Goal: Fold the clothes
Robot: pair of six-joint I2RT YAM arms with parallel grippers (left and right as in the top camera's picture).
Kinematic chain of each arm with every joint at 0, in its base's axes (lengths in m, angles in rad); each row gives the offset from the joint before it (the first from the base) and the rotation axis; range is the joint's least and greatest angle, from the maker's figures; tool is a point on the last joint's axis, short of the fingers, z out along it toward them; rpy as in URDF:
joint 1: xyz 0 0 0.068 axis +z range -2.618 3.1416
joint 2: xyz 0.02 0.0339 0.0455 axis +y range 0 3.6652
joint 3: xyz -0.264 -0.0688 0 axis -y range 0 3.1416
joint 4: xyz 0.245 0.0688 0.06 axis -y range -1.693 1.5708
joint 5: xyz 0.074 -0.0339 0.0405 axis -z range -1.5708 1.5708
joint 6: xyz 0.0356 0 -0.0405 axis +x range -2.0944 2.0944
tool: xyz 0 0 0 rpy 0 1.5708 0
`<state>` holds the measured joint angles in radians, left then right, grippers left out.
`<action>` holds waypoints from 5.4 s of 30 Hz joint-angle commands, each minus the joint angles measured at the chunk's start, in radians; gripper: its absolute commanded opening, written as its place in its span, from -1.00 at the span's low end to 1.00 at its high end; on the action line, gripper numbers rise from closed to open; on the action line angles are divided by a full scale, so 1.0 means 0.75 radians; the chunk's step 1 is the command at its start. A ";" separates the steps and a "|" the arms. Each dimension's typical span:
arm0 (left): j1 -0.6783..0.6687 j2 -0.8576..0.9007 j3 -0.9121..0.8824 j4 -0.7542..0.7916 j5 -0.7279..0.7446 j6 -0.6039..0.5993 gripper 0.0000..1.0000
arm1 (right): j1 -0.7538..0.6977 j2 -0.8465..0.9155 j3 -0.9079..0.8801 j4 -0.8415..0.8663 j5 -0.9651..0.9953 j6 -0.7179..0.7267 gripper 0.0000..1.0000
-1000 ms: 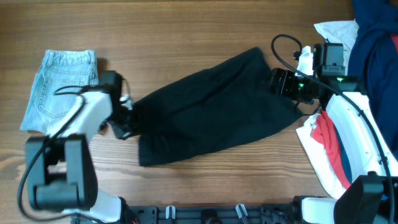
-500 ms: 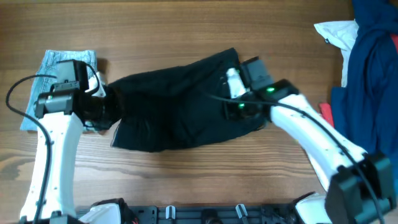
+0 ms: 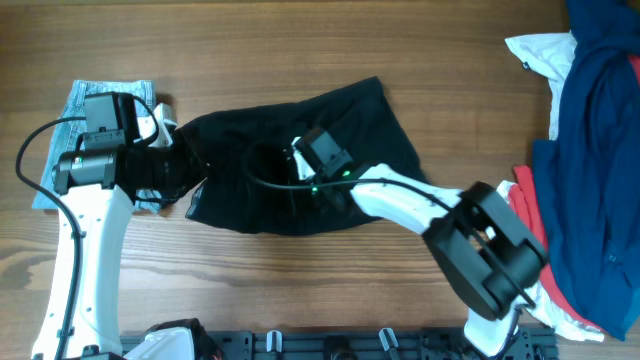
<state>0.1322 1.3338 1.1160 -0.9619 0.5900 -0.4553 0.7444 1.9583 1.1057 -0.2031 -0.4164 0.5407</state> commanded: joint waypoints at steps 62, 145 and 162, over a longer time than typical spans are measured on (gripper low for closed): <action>-0.623 0.204 0.032 0.590 -0.322 -0.449 0.04 | -0.664 -0.381 0.059 -0.826 0.581 -0.191 -0.71; -0.659 0.992 0.128 0.137 -0.428 0.137 -0.92 | -0.630 -0.223 -0.179 -0.458 0.924 -0.001 -0.09; -0.813 0.429 0.126 0.196 -0.841 -0.111 0.16 | -0.683 -0.451 -0.074 -0.103 0.208 -0.584 0.13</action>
<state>-0.5007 1.7264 1.2064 -0.9199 0.1032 -0.4973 0.2298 1.6665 1.0286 -0.3328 0.1356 0.2161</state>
